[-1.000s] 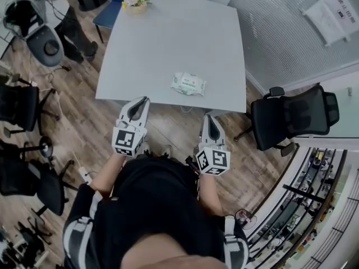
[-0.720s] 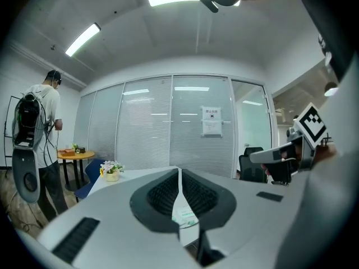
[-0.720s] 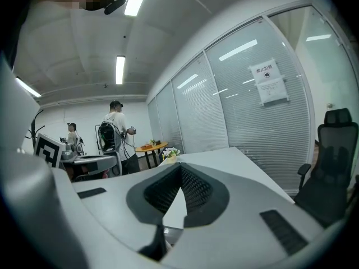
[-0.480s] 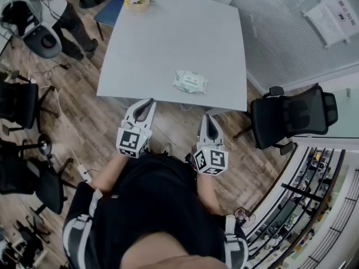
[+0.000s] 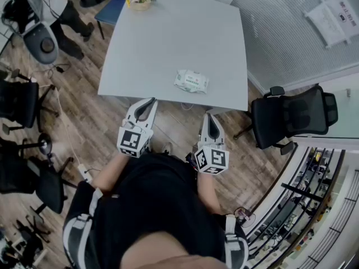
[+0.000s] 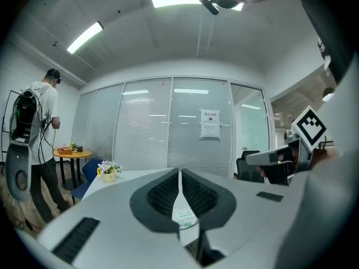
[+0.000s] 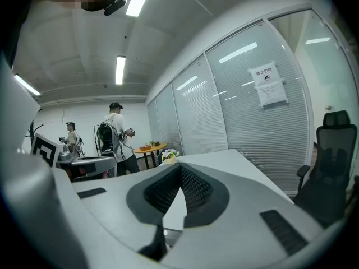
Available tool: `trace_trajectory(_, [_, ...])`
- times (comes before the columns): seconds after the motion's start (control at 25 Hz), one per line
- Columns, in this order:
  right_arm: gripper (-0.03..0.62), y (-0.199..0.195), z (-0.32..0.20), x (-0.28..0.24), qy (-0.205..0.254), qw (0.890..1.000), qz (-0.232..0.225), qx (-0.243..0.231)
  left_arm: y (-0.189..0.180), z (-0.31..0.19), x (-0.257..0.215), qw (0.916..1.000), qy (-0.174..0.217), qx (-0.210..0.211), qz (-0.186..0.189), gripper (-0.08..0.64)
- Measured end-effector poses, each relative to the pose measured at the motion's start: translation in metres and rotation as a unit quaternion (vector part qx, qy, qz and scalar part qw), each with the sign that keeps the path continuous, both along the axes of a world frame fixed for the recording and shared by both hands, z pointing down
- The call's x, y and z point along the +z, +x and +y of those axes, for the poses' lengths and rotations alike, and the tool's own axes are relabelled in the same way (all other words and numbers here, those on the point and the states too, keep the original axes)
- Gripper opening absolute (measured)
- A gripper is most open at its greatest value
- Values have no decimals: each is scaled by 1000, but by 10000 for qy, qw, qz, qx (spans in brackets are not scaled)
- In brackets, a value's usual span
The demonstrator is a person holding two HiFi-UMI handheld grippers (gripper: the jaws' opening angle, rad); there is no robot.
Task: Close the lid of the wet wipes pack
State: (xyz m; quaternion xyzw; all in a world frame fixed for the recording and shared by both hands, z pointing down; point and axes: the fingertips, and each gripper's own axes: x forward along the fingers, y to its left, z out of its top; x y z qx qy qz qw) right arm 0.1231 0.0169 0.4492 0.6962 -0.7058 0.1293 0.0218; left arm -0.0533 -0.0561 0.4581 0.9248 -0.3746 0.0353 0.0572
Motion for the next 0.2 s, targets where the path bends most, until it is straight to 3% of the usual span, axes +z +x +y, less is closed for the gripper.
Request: trace_trajectory(0.2, [21,-3,-3,0,-9,10000,23,-13,-2,-3,2,10000,-27,40,-27,37])
